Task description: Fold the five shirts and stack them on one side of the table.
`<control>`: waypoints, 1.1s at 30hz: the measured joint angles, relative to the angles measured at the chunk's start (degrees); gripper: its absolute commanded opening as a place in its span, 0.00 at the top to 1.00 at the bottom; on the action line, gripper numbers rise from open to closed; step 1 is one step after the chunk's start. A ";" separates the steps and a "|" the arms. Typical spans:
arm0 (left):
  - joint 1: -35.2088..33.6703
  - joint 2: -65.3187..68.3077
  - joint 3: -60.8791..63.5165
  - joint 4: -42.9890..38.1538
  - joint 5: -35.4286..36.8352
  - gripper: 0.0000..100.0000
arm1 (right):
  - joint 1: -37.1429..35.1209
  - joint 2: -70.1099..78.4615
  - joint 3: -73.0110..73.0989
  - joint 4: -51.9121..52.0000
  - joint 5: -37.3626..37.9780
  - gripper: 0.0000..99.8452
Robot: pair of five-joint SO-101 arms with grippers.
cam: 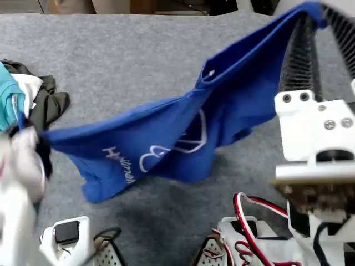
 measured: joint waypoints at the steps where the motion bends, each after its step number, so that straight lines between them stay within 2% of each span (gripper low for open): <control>1: 0.00 -1.49 0.62 0.00 -0.44 0.98 | 0.09 0.00 0.70 -2.02 0.44 0.99; 8: 0.18 -2.90 3.96 -3.08 -2.02 0.98 | 0.09 0.00 1.67 -11.69 5.45 0.99; 14: 0.00 -2.90 0.70 -8.97 -2.02 0.98 | -1.41 -3.16 1.67 -9.32 11.34 0.99; 21: -5.19 -2.99 -4.04 -17.76 -2.02 0.98 | -3.08 -6.07 1.85 -9.32 18.02 0.99; 33: -5.63 -3.78 -4.92 -19.08 -2.02 0.98 | -2.99 -6.07 1.93 -22.33 26.02 0.99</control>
